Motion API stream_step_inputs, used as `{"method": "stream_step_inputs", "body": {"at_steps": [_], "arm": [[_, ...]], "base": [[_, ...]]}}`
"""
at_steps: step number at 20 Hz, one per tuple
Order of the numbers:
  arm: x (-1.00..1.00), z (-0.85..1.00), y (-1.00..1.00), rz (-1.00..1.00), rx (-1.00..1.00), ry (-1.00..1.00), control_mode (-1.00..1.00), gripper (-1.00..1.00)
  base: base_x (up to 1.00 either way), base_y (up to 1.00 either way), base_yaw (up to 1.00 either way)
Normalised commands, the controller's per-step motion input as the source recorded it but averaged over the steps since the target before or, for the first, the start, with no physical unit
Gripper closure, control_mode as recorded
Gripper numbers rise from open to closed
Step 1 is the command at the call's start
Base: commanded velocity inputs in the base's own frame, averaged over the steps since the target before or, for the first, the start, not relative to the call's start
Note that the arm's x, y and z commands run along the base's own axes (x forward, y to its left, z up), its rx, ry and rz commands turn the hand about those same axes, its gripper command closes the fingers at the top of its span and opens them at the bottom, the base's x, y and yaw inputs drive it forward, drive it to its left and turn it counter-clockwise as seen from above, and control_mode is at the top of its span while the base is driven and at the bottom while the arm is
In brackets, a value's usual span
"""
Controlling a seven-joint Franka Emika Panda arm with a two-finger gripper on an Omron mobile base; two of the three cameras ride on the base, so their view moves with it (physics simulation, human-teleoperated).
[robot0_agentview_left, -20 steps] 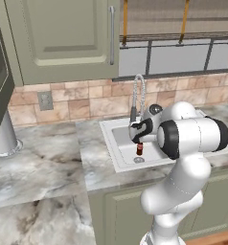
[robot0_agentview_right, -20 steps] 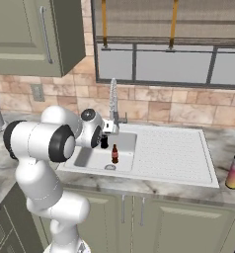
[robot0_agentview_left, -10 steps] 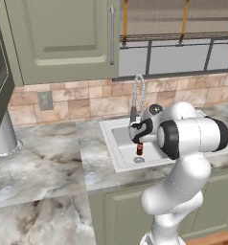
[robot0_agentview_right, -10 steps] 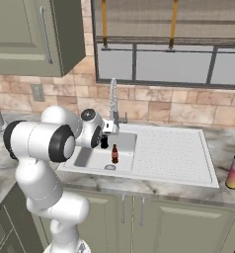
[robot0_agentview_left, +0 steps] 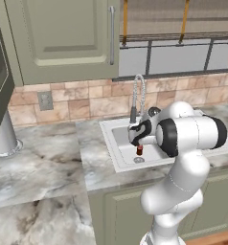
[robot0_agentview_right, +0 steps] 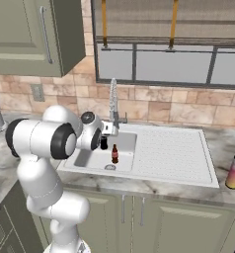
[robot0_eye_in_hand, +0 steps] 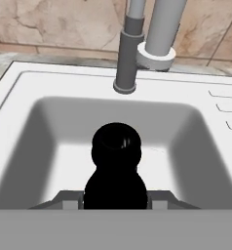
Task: Place the large bottle from the dining counter next to the other large bottle outside the sink, and place the small bottle from the dining counter next to the other small bottle inside the sink.
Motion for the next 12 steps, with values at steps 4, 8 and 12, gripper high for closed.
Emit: {"method": "stream_step_inputs", "body": {"at_steps": [4, 8, 12], "arm": [[0.00, -0.14, 0.10, 0.00, 0.00, -0.05, -1.00, 1.00], [0.00, -0.01, 0.04, 0.00, 0.00, -0.05, -1.00, 1.00], [0.00, 0.00, 0.00, 0.00, 0.00, -0.06, -1.00, 1.00]], "base": [[0.00, 0.00, 0.00], [0.00, 0.00, 0.00], [0.00, 0.00, 0.00]]}}
